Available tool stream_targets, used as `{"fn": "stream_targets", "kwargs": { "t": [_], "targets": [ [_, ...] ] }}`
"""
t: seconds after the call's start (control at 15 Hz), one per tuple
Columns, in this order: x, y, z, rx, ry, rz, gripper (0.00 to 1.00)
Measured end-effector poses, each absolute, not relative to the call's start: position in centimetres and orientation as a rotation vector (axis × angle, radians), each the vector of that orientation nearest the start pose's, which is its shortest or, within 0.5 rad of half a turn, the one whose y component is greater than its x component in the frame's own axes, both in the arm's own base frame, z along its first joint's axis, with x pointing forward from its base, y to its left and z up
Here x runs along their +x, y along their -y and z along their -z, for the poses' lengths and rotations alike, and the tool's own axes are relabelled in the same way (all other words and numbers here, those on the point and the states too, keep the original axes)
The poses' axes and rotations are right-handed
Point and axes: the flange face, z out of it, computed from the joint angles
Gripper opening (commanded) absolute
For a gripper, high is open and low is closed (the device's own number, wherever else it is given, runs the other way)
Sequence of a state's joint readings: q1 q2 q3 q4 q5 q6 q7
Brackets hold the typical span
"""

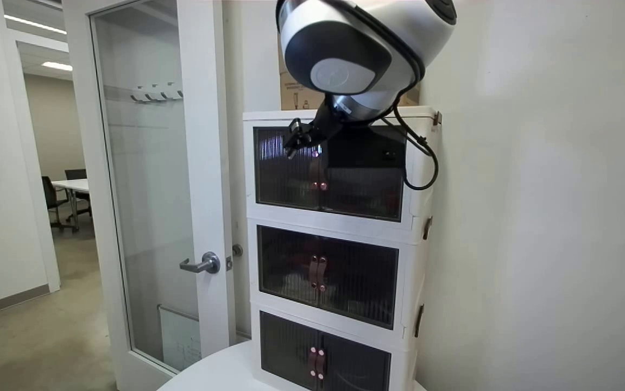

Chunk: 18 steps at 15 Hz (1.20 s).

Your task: Open the upper part of the cabinet door

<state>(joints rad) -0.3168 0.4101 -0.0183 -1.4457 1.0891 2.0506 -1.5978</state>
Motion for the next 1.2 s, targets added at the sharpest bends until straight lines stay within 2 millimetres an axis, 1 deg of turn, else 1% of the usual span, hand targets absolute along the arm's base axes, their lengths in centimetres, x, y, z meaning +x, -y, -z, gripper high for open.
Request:
{"fn": "stream_targets", "kwargs": {
  "t": [0.13, 0.4, 0.67, 0.93, 1.07, 1.2],
  "targets": [
    [69.3, 18.1, -50.3, -2.286, 0.949, 1.209, 1.00],
    [71.1, 16.2, -50.4, -2.343, 0.947, 1.142, 1.00],
    [72.7, 14.9, -48.8, -2.367, 0.965, 1.084, 1.00],
    [73.8, 15.0, -47.5, -2.395, 0.974, 1.077, 1.00],
    [74.3, 15.3, -47.5, -2.413, 0.972, 1.096, 1.00],
    [74.7, 15.8, -48.1, -2.418, 0.972, 1.123, 1.00]
  ]
}}
